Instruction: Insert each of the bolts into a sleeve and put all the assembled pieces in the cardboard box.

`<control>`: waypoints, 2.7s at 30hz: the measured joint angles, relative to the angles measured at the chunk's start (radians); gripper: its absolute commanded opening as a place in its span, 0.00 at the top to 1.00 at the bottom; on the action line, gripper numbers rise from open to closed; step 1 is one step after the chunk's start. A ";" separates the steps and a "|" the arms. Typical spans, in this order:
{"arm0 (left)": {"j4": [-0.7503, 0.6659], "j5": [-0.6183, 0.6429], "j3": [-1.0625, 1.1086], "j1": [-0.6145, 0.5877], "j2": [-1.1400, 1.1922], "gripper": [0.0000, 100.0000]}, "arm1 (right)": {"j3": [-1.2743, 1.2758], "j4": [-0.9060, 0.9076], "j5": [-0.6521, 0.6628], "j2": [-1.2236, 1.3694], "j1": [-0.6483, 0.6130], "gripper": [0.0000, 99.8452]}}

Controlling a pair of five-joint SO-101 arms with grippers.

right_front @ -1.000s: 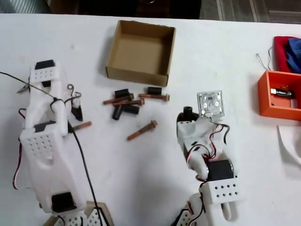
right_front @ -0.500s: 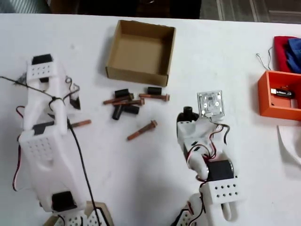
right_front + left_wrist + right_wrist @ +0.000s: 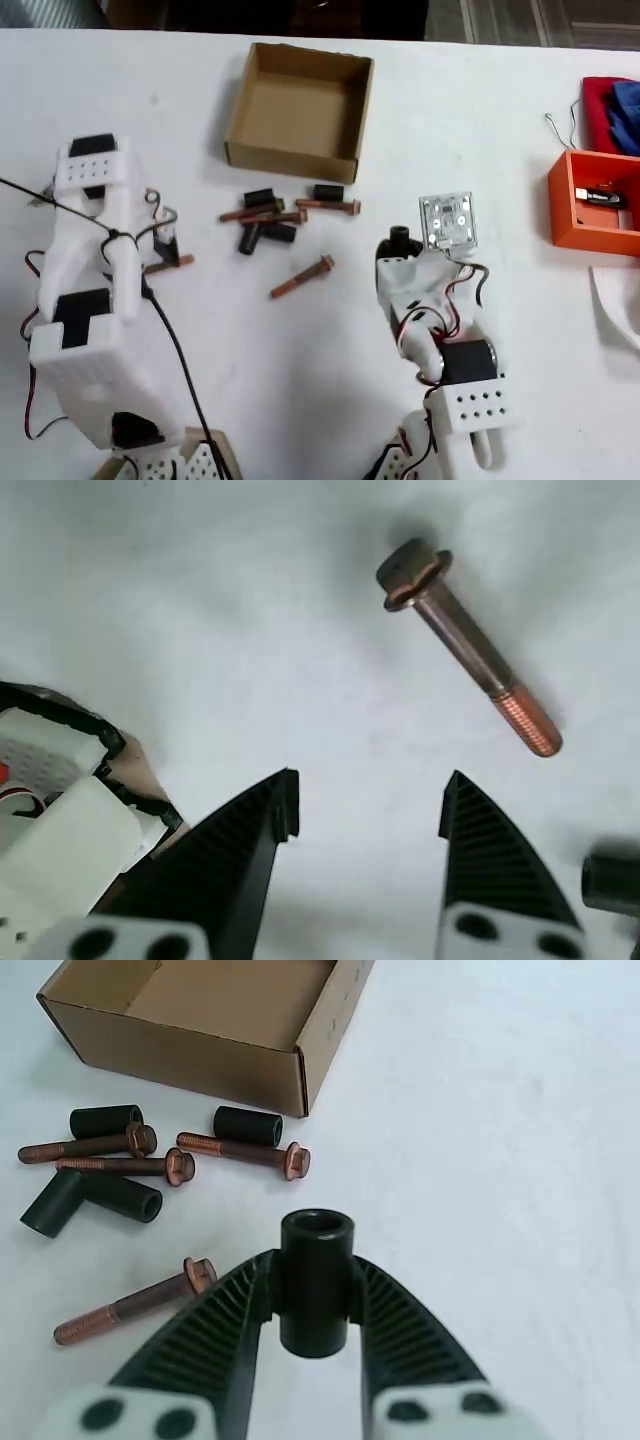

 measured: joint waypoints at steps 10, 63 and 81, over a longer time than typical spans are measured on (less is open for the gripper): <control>-0.140 0.006 0.017 0.000 -0.006 0.75 | 0.000 0.000 0.000 0.000 0.000 0.98; 0.034 0.063 -0.460 -0.009 0.539 0.75 | 0.000 0.000 0.000 0.000 0.000 0.98; 0.023 0.083 -0.491 0.055 0.261 0.75 | 0.000 0.000 0.000 0.000 0.000 0.98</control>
